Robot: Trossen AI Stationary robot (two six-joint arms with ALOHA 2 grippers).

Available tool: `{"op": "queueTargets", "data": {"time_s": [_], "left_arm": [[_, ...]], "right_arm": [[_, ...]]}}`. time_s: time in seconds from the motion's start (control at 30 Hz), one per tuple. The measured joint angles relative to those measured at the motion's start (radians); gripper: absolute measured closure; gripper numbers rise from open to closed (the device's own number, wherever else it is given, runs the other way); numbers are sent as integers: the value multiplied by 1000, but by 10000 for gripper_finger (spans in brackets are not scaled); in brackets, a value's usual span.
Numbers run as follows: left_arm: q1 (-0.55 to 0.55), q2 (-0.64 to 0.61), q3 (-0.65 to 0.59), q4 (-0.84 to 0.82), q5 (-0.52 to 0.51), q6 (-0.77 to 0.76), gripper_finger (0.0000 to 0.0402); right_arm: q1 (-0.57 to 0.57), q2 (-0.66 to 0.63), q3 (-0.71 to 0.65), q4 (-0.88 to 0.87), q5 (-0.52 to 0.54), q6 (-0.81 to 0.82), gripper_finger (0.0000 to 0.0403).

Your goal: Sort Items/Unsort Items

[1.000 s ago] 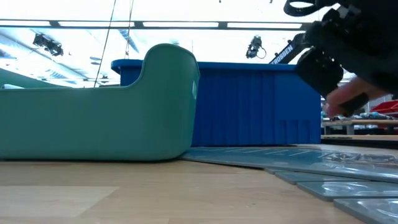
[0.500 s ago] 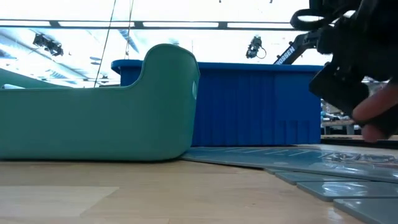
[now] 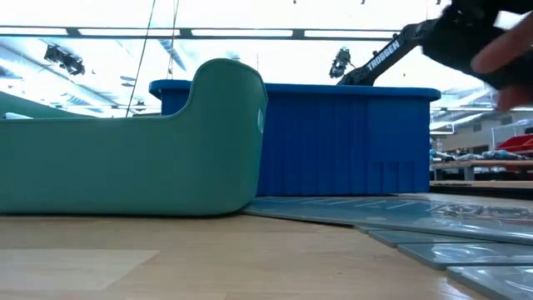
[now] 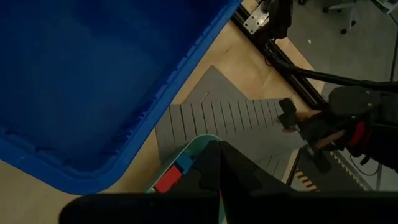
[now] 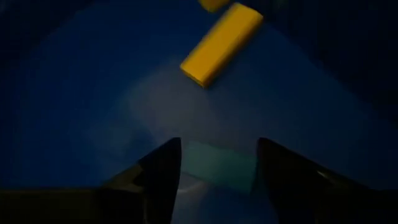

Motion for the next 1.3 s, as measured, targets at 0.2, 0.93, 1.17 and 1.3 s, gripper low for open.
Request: {"op": "queueTargets", "data": {"time_s": [0.2, 0.93, 1.17, 1.3], "left_arm": [[0, 0, 0, 3, 0, 15, 396], [0, 0, 0, 0, 52, 27, 396], [0, 0, 0, 1, 52, 27, 396], [0, 0, 0, 1, 52, 27, 396]], "right_arm": [[46, -3, 0, -79, 112, 194, 161], [96, 14, -131, 92, 261, 79, 82], [98, 7, -208, 178, 264, 144, 84], [100, 5, -231, 220, 262, 173, 89]]}}
